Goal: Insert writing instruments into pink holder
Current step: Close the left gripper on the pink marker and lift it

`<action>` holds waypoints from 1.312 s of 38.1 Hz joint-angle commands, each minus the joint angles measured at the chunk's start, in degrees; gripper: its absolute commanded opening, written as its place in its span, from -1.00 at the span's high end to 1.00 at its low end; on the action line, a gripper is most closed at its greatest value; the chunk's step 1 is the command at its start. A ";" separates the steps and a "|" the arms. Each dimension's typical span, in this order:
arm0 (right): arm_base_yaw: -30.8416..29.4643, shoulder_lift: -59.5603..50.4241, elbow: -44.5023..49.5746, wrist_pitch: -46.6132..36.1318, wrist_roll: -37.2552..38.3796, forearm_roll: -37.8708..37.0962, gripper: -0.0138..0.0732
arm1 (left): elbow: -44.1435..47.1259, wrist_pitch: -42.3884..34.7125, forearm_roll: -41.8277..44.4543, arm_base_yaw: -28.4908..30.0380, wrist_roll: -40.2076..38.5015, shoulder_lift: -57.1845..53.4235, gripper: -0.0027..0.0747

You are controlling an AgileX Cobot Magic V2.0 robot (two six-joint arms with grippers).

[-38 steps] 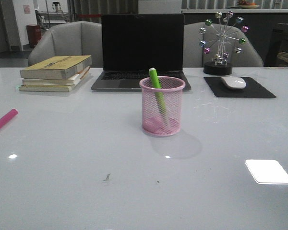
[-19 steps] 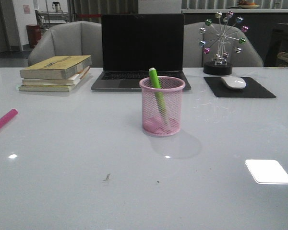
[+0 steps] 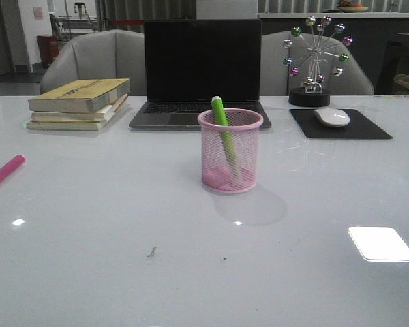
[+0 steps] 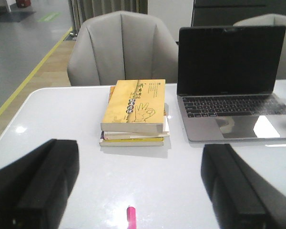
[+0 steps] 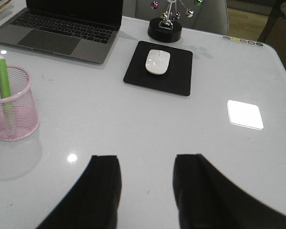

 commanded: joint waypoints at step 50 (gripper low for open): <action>-0.26 -0.13 -1.70 -4.62 -0.71 0.19 -0.23 | -22.39 14.43 -5.36 6.55 6.49 45.39 -0.36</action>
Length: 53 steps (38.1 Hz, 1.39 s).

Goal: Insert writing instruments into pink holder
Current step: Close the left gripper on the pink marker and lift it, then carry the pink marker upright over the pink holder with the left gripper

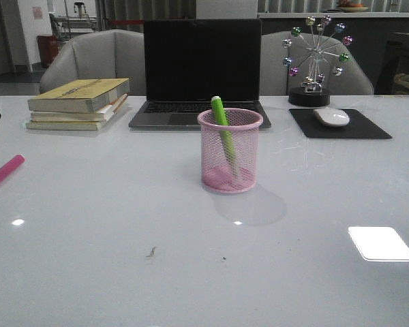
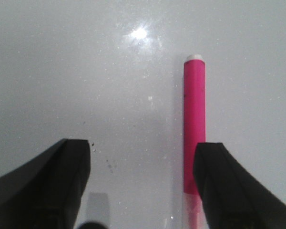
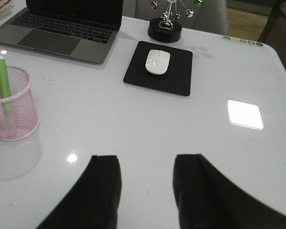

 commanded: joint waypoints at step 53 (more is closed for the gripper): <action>-0.26 -0.14 -1.70 -4.67 -0.71 0.19 -0.23 | -8.33 12.27 -5.06 -4.15 3.60 5.93 0.69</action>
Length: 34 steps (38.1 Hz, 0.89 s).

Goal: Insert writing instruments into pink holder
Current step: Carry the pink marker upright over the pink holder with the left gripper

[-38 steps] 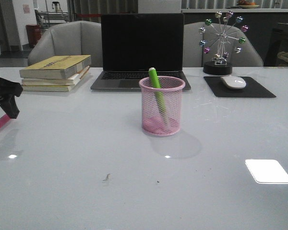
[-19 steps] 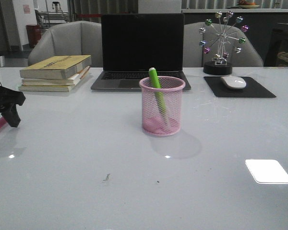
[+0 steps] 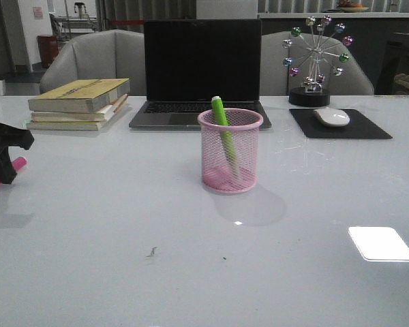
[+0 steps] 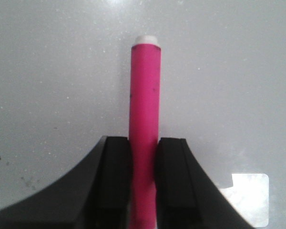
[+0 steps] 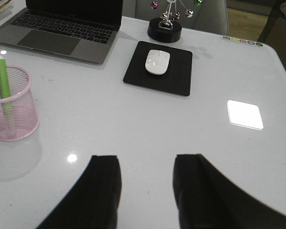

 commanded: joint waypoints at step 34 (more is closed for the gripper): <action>-0.26 -0.14 -1.70 -4.67 -0.71 0.19 -0.23 | -22.52 -20.79 -15.82 -24.57 8.10 -17.09 0.67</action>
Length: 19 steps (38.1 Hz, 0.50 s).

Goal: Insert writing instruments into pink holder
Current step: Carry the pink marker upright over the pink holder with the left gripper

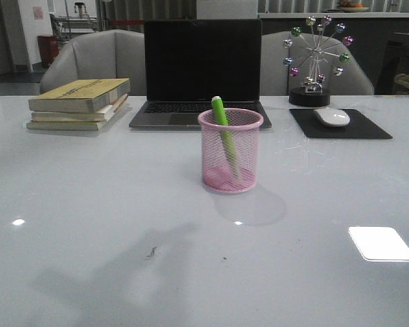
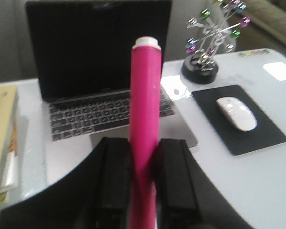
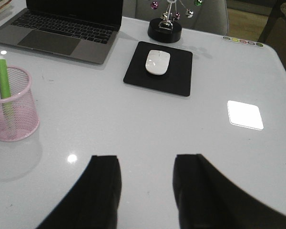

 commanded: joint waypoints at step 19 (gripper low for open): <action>-0.26 -0.14 -1.70 -4.67 -0.71 0.19 -0.23 | 2.94 -31.21 -2.04 -18.60 6.79 2.92 0.66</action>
